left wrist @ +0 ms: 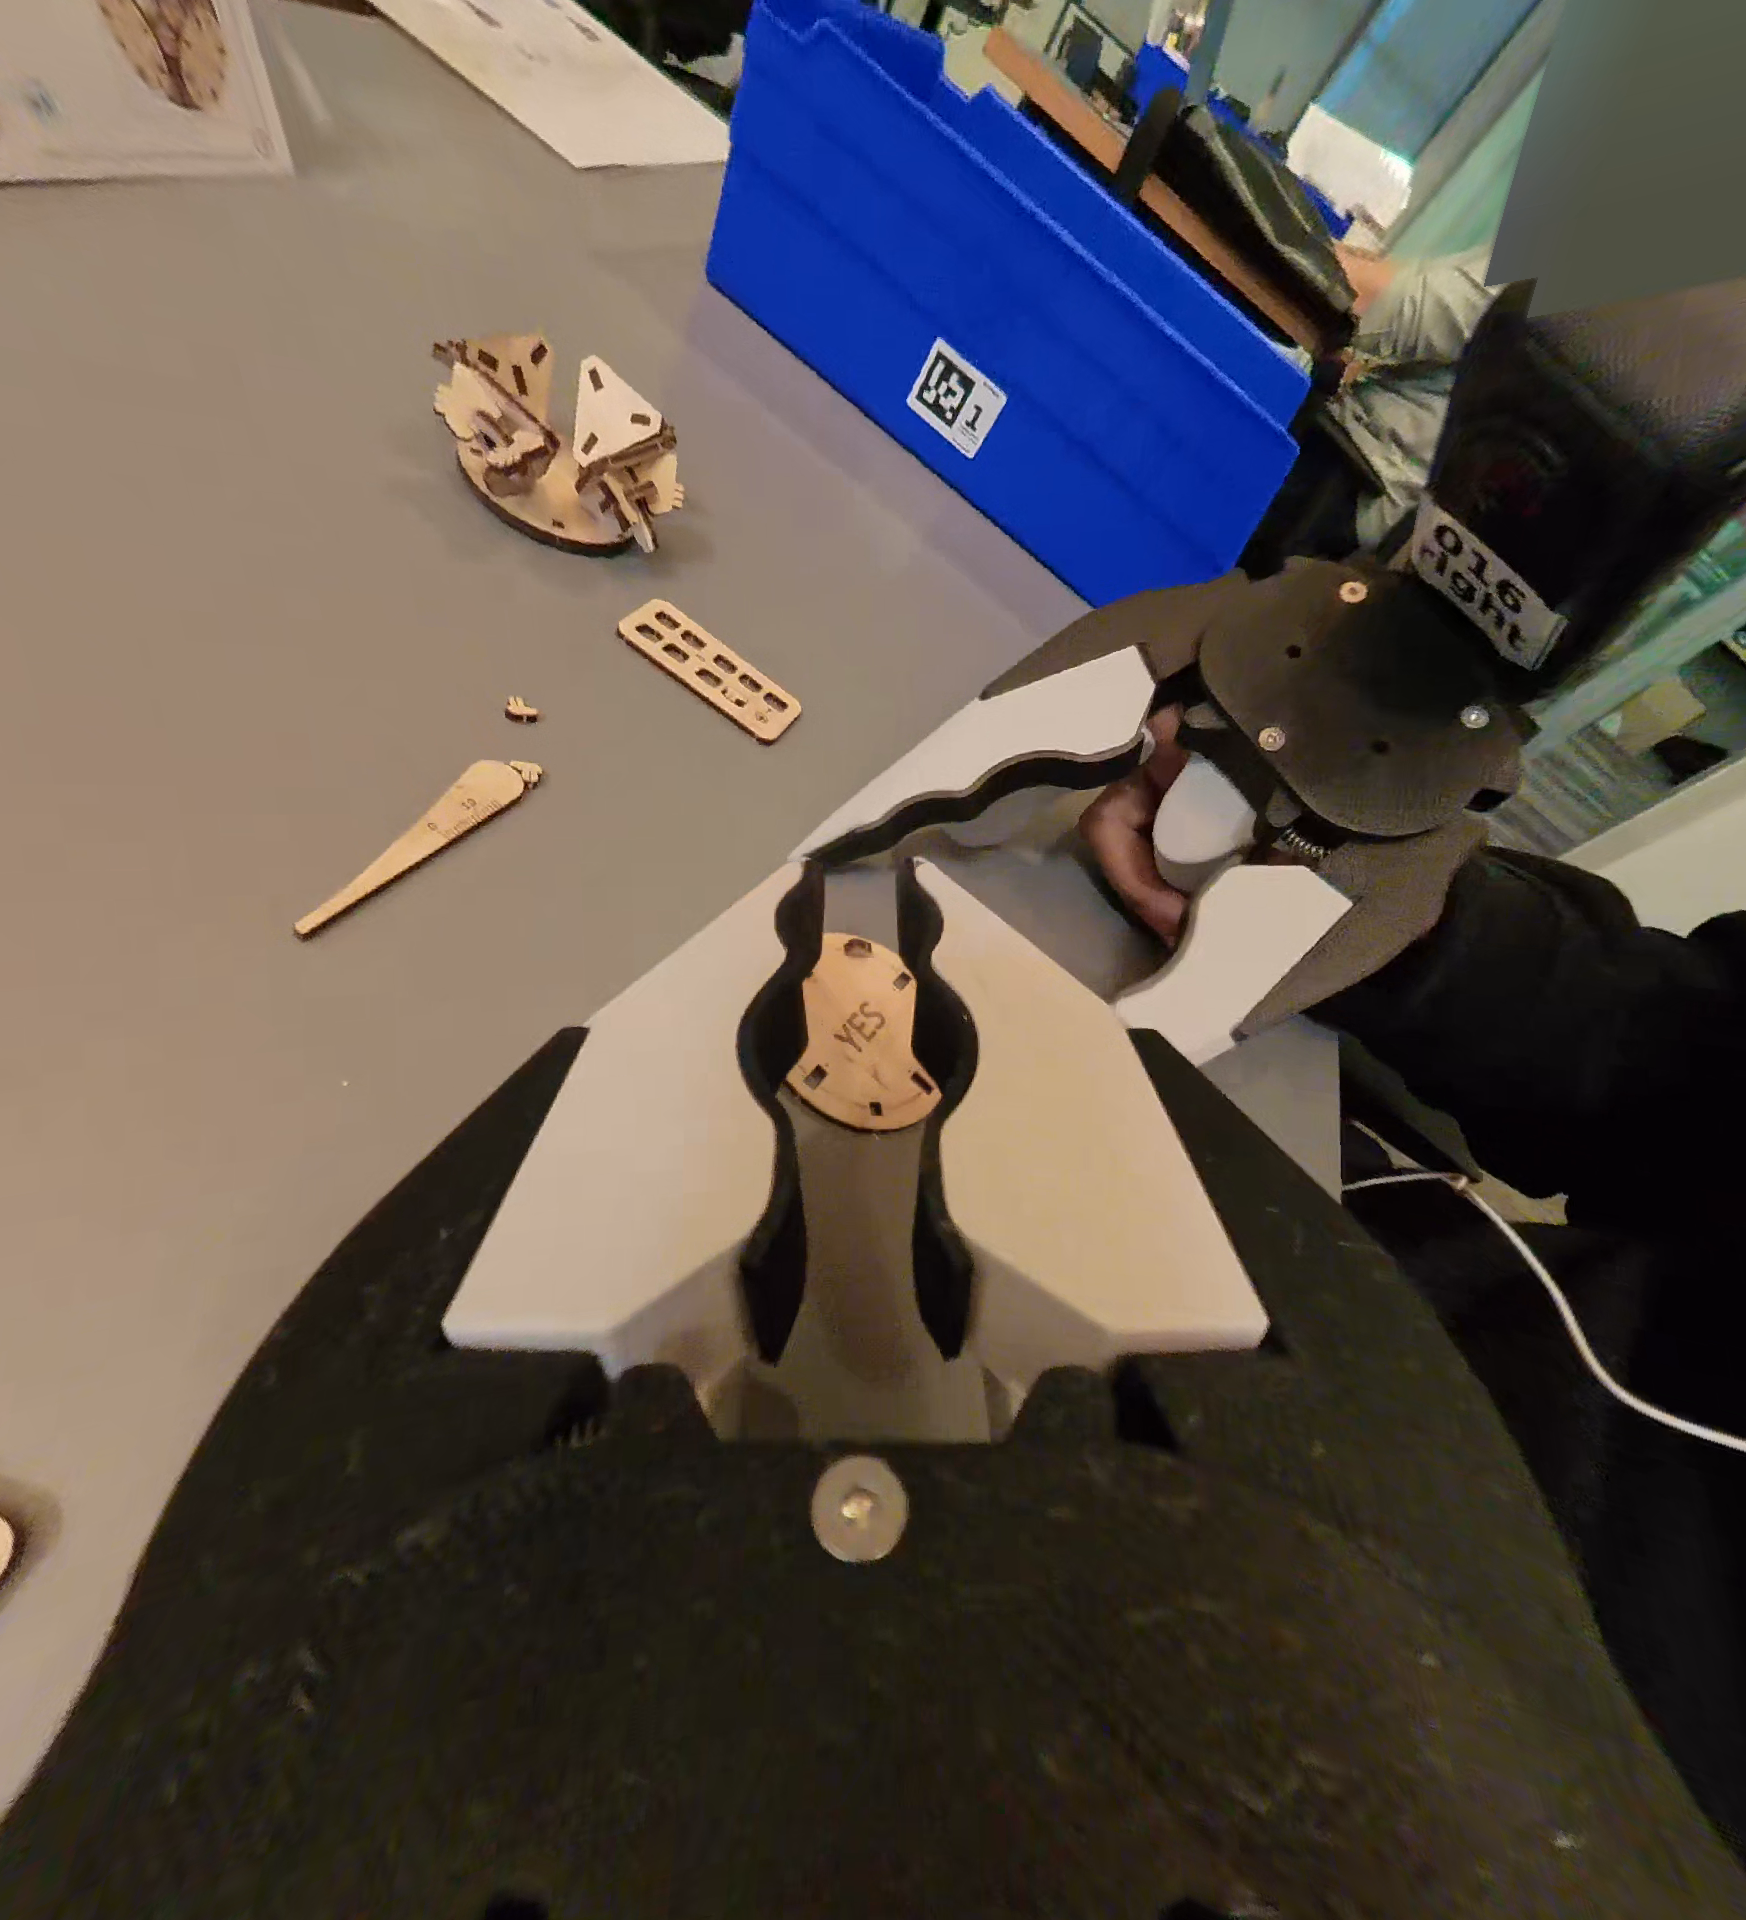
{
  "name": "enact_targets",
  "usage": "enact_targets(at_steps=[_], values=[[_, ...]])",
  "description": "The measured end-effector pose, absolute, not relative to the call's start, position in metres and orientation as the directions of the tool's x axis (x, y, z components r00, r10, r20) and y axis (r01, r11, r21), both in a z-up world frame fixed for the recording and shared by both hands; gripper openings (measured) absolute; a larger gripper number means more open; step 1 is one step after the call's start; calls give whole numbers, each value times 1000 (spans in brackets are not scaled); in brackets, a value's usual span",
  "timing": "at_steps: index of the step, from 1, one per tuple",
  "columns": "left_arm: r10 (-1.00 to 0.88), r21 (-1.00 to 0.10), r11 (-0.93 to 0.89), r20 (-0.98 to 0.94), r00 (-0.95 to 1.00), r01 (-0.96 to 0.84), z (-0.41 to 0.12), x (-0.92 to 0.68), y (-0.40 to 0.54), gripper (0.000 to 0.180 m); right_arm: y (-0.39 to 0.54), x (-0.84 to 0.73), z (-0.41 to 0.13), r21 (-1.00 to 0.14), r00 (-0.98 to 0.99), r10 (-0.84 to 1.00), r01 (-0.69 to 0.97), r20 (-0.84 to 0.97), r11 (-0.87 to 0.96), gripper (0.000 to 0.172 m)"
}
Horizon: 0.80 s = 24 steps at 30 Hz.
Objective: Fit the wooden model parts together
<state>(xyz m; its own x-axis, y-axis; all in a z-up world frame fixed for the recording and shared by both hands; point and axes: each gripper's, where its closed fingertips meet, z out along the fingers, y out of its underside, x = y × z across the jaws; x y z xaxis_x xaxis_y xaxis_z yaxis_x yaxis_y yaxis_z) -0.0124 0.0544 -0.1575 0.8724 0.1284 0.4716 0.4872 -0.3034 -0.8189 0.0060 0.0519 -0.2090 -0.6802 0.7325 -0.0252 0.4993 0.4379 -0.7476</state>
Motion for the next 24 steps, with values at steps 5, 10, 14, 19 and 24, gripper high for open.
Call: enact_targets(at_steps=[5, 10, 14, 19, 24], values=[[137, -843, -226, 469, 872, 489, -148, -21, 50, 18, 50, -3, -208, -749, -707, 707, 465, 6, 472, 52], [114, -868, -217, 432, 895, 446, -143, -17, 49, 25, 45, 11, -208, -749, -805, 594, 389, 7, 536, 52], [-58, -826, -354, 487, 871, 438, -151, 26, 53, 6, 49, 36, -208, -750, -883, 469, 319, -13, 579, 52], [-84, -806, -483, 431, 899, 341, -168, 52, 58, 9, 62, 56, -206, -757, -888, 455, 346, -73, 554, 52], [-4, -767, -587, 322, 947, 258, -189, 53, 63, 0, 80, 46, -195, -795, -809, 586, 392, -58, 462, 73]])
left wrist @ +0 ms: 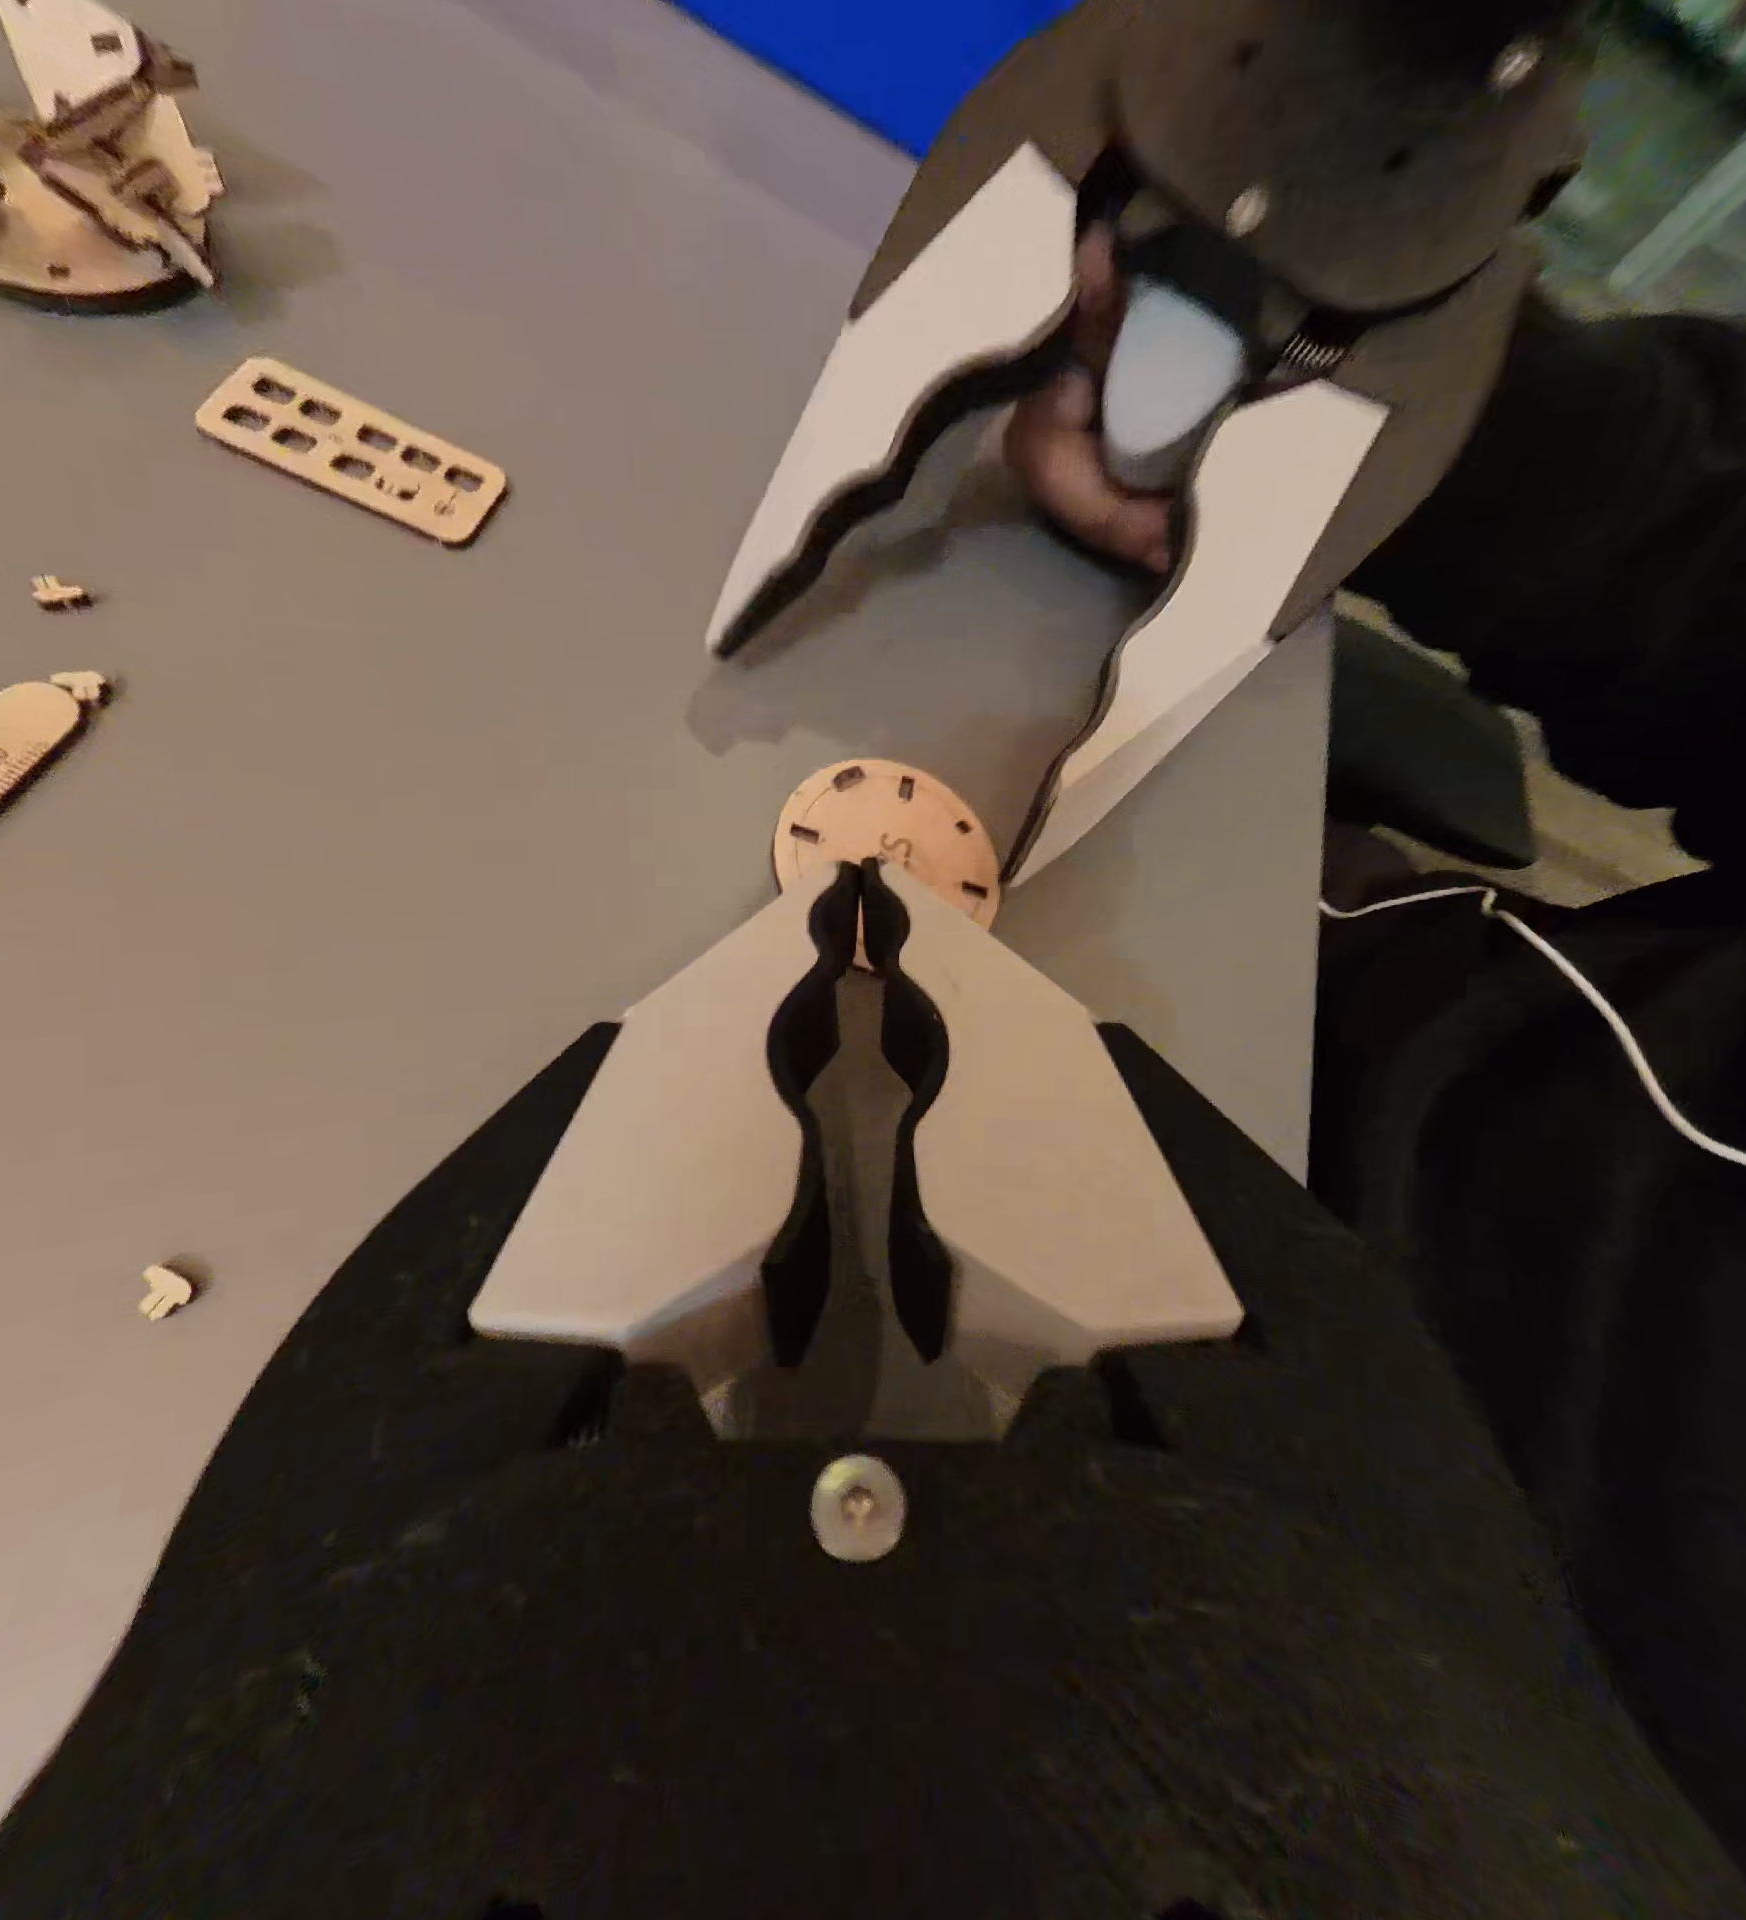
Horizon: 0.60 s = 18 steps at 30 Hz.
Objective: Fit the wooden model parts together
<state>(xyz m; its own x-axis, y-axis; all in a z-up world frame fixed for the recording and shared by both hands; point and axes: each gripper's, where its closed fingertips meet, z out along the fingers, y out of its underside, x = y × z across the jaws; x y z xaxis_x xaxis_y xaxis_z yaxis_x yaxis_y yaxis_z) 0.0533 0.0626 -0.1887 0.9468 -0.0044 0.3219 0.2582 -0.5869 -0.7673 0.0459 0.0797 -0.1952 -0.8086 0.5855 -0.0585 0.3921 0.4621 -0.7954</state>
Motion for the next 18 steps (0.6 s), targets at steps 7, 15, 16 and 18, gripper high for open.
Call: enact_targets(at_steps=[7, 15, 16, 18], values=[[41, -751, -631, 216, 976, 193, -198, 47, 73, 0, 122, 21, -166, -850, -526, 850, 440, 18, 290, 0], [188, -825, -555, -4, 982, 102, -181, 17, 66, 0, 122, 23, -163, -761, -488, 816, 385, 312, 521, 0], [219, -847, -529, -77, 973, 52, -173, 9, 63, 0, 119, 25, -164, -752, -496, 804, 379, 327, 539, 0], [298, -889, -455, -213, 930, -58, -153, -4, 56, 0, 107, 29, -164, -762, -527, 793, 365, 305, 536, 0]])
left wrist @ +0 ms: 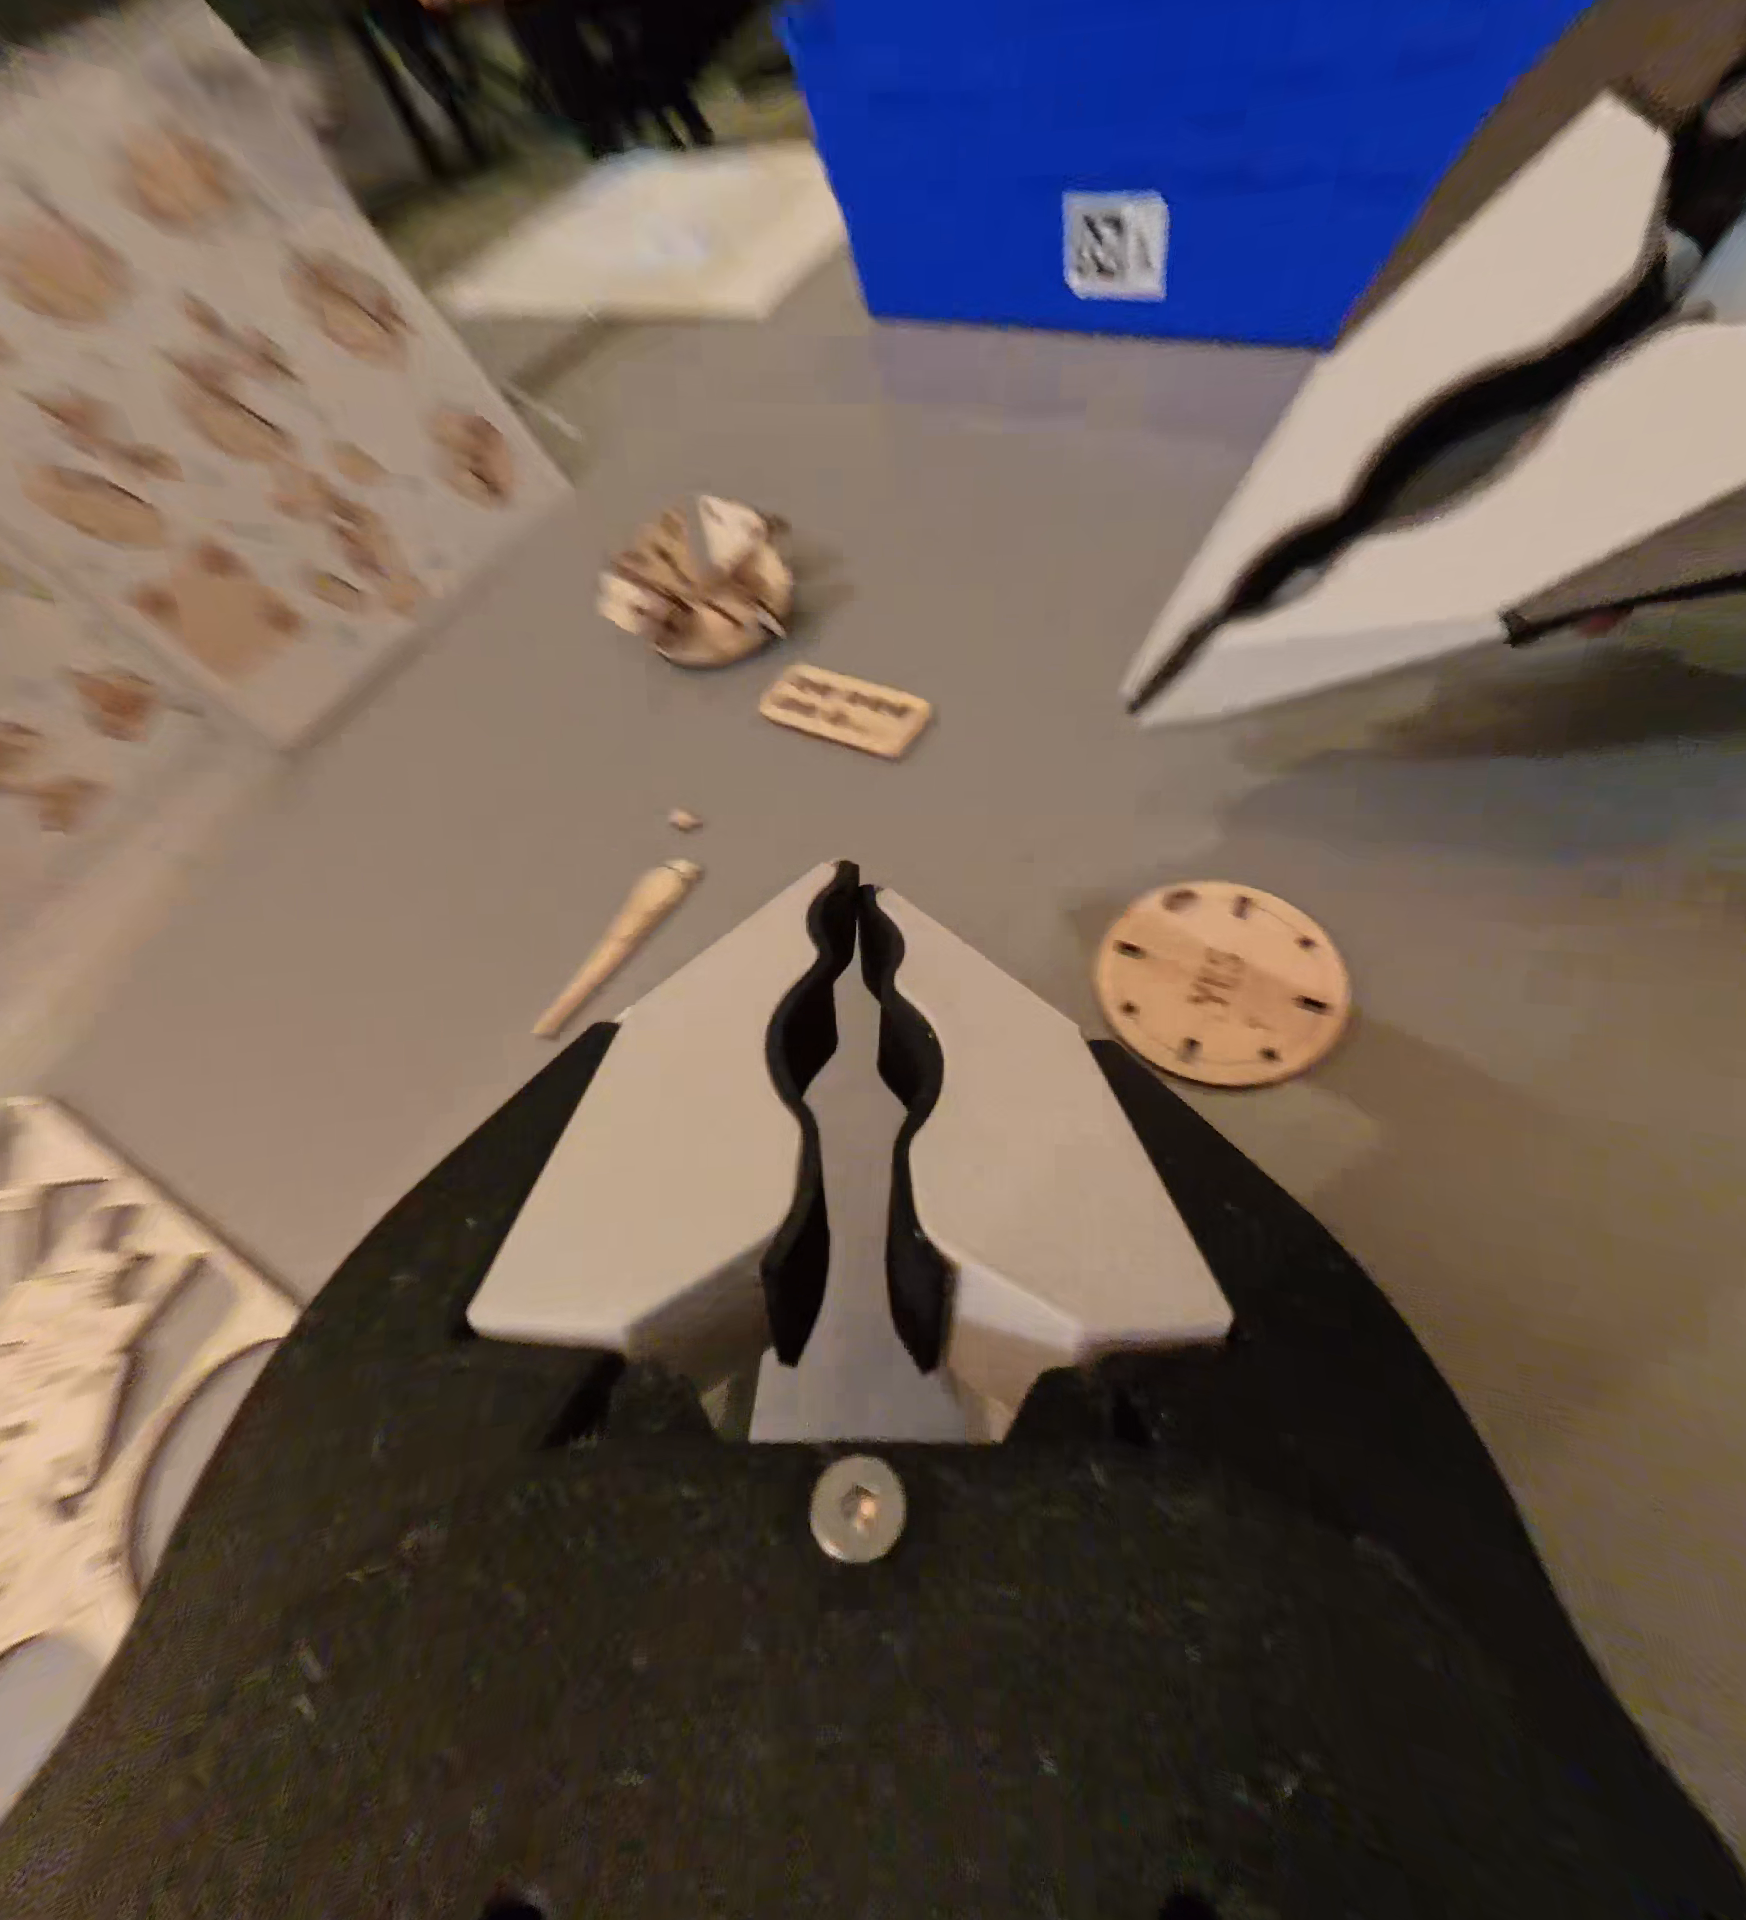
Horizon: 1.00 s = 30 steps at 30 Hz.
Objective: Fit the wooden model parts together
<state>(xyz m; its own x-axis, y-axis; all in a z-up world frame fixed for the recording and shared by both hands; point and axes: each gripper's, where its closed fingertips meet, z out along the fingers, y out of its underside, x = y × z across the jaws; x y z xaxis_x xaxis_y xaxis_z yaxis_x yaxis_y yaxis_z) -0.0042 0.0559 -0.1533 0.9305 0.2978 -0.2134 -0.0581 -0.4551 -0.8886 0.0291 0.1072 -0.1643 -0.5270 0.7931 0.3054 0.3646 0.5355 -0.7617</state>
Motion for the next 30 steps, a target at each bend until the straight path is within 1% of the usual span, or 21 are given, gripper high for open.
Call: enact_targets(at_steps=[2, 3, 5, 7, 8, 11, 14, 16, 17, 18, 19, 20, 21, 22, 23, 25, 26, 27, 28, 29, 30], values=[[322, -909, -383, -297, 899, -163, -136, -5, 51, 0, 101, 31, -163, -779, -529, 804, 371, 269, 505, 0], [328, -921, -352, -290, 899, -168, -131, -4, 50, 0, 100, 31, -162, -788, -524, 815, 380, 248, 484, 0], [314, -953, -294, -165, 935, -70, -126, 3, 53, 0, 95, 36, -161, -801, -536, 824, 406, 182, 441, 0], [244, -966, -256, -35, 969, 30, -124, 17, 59, 21, 94, 43, -164, -786, -551, 827, 458, 115, 415, 0], [254, -965, -253, -2, 967, 64, -125, 16, 59, 28, 95, 46, -167, -774, -559, 823, 478, 96, 415, 0], [325, -946, -318, -38, 945, 71, -137, 7, 56, 85, 94, 54, -175, -751, -584, 810, 509, 56, 419, 0], [309, -923, -381, -72, 948, 54, -150, 10, 58, 77, 86, 64, -184, -739, -620, 785, 518, 23, 431, 21], [290, -911, -393, 4, 957, 123, -156, 18, 61, 79, 78, 70, -193, -732, -638, 770, 526, -3, 433, 46], [260, -902, -402, 50, 964, 156, -159, 25, 63, 87, 76, 71, -196, -732, -637, 771, 526, -2, 432, 56], [217, -893, -420, 77, 973, 164, -161, 33, 63, 102, 75, 70, -199, -736, -636, 772, 521, 4, 432, 64], [183, -890, -431, 78, 980, 151, -162, 37, 63, 123, 75, 67, -201, -741, -629, 778, 518, 9, 427, 65], [180, -897, -424, 54, 982, 127, -161, 36, 63, 130, 75, 65, -203, -744, -621, 784, 521, 7, 419, 65], [227, -909, -404, 15, 974, 108, -156, 26, 61, 114, 75, 63, -206, -743, -617, 787, 526, 2, 414, 65], [262, -918, -389, -27, 965, 80, -152, 18, 59, 87, 75, 61, -209, -741, -616, 788, 529, 0, 414, 65], [296, -924, -376, -49, 954, 69, -149, 11, 57, 64, 75, 59, -208, -746, -614, 789, 523, 5, 412, 61], [350, -925, -363, -28, 936, 108, -148, -1, 54, 27, 75, 55, -208, -747, -619, 786, 520, 4, 414, 52], [353, -921, -360, 12, 936, 148, -149, -3, 53, 15, 76, 54, -208, -747, -627, 779, 516, 2, 418, 51], [364, -913, -355, 61, 929, 199, -151, -6, 52, 16, 75, 53, -208, -747, -641, 767, 509, 2, 427, 51], [355, -900, -363, 106, 929, 242, -154, -5, 51, 10, 75, 52, -208, -746, -660, 752, 500, 2, 441, 51], [298, -887, -386, 139, 945, 252, -158, 3, 52, 0, 75, 51, -208, -745, -683, 730, 486, 1, 456, 51], [238, -878, -409, 162, 958, 250, -160, 11, 53, 0, 73, 50, -208, -746, -714, 700, 466, 1, 476, 51]])
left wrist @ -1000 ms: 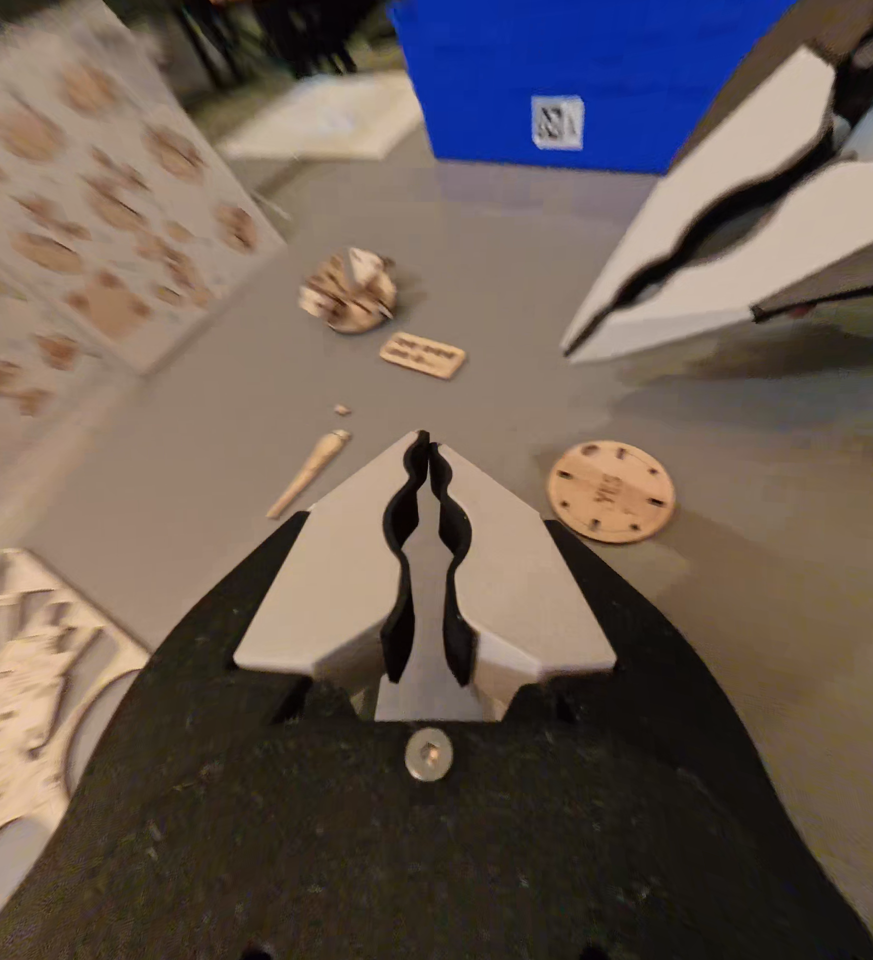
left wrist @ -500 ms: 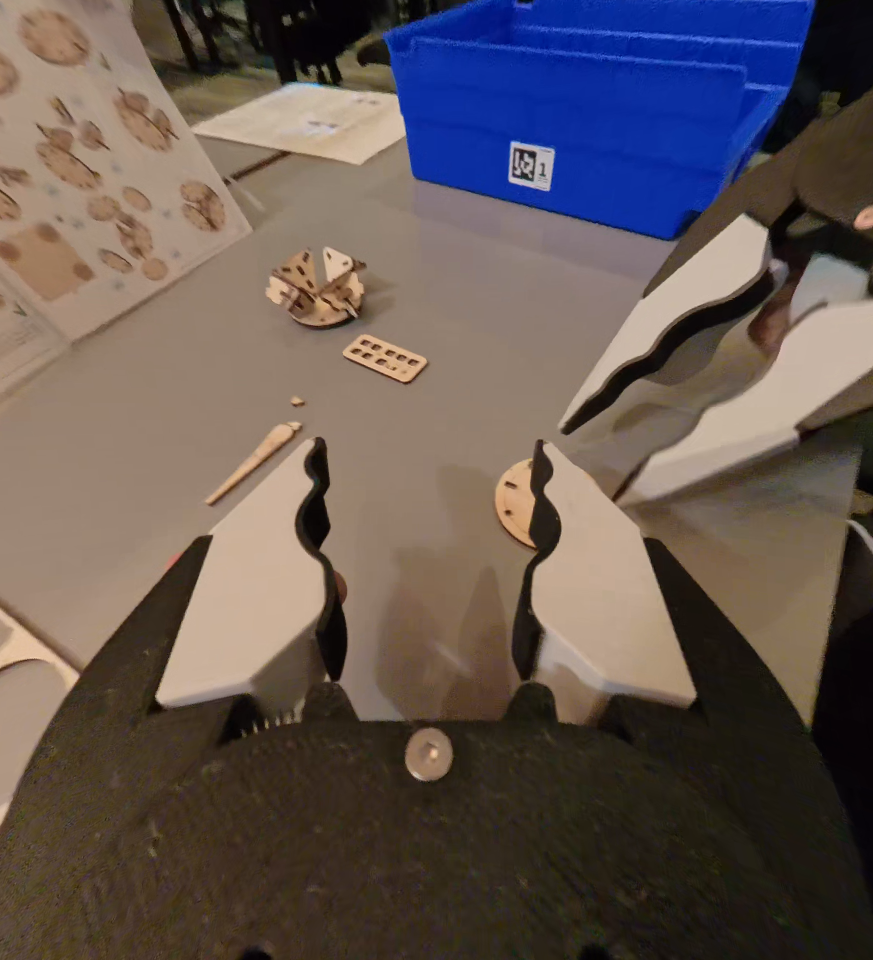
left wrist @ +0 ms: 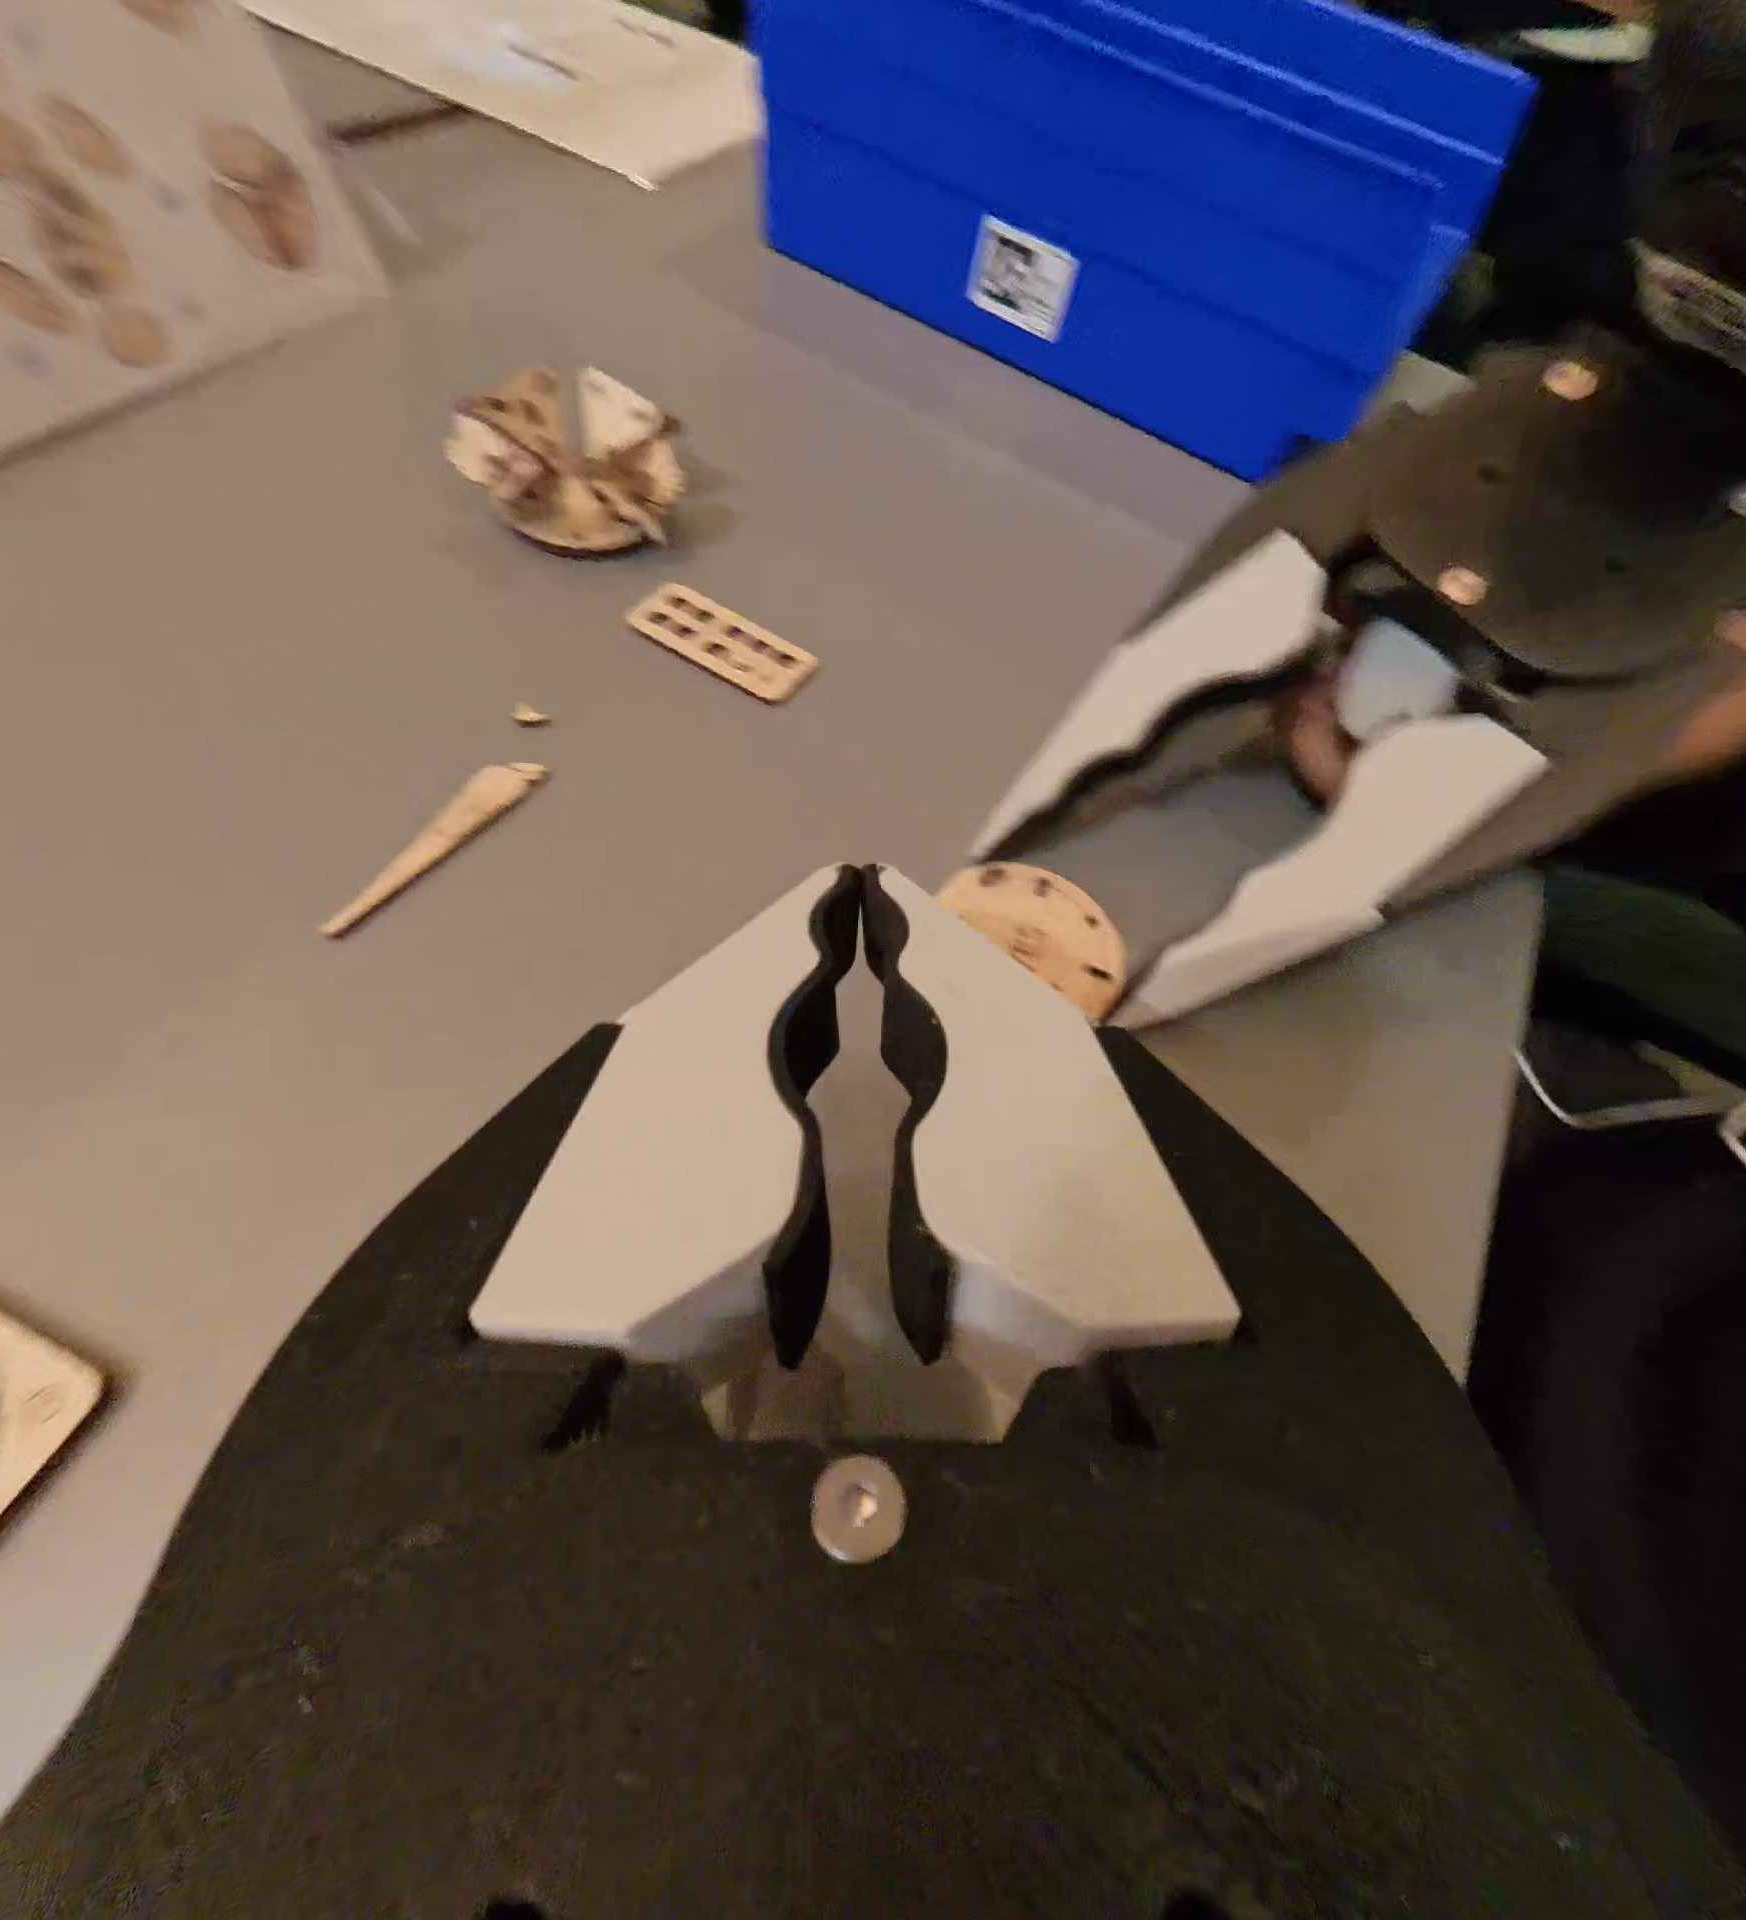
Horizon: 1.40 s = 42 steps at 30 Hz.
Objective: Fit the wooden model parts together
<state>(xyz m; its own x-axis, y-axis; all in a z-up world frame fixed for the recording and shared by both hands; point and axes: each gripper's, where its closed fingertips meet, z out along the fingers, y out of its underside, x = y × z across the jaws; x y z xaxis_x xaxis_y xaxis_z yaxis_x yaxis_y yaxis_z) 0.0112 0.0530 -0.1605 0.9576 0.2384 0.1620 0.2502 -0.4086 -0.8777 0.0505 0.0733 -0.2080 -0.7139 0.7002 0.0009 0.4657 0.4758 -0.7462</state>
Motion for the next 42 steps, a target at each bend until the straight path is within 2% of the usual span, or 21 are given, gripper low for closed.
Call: enact_targets(at_steps=[4, 7, 11, 15, 19, 22, 25, 28, 34, 42], values=[[135, -843, -515, 98, 986, 155, -176, 27, 53, 0, 62, 55, -208, -746, -867, 498, 327, 7, 580, 51], [111, -800, -590, 52, 992, 107, -189, 33, 52, 0, 60, 54, -208, -727, -902, 432, 290, 10, 622, 51], [110, -770, -625, 75, 991, 128, -197, 39, 54, 0, 60, 53, -207, -735, -899, 437, 270, 39, 621, 52], [118, -737, -662, 75, 990, 135, -205, 39, 55, 0, 65, 49, -205, -755, -863, 497, 268, 87, 599, 63], [102, -744, -653, 100, 990, 142, -203, 40, 63, 0, 68, 49, -200, -775, -833, 551, 320, 44, 545, 68], [97, -721, -677, 117, 988, 151, -208, 40, 65, 0, 71, 44, -191, -799, -796, 606, 370, -8, 475, 59], [98, -719, -677, 127, 987, 159, -208, 39, 65, 0, 76, 34, -180, -821, -742, 670, 395, -21, 412, 34], [102, -714, -680, 135, 986, 168, -209, 40, 64, 0, 80, 28, -176, -819, -701, 713, 408, 2, 403, 0], [106, -712, -679, 143, 984, 177, -210, 40, 64, 0, 80, 24, -190, -752, -668, 732, 413, 134, 514, 0], [107, -710, -679, 155, 982, 186, -210, 40, 63, 0, 76, 29, -191, -748, -652, 753, 453, 93, 485, 0]])
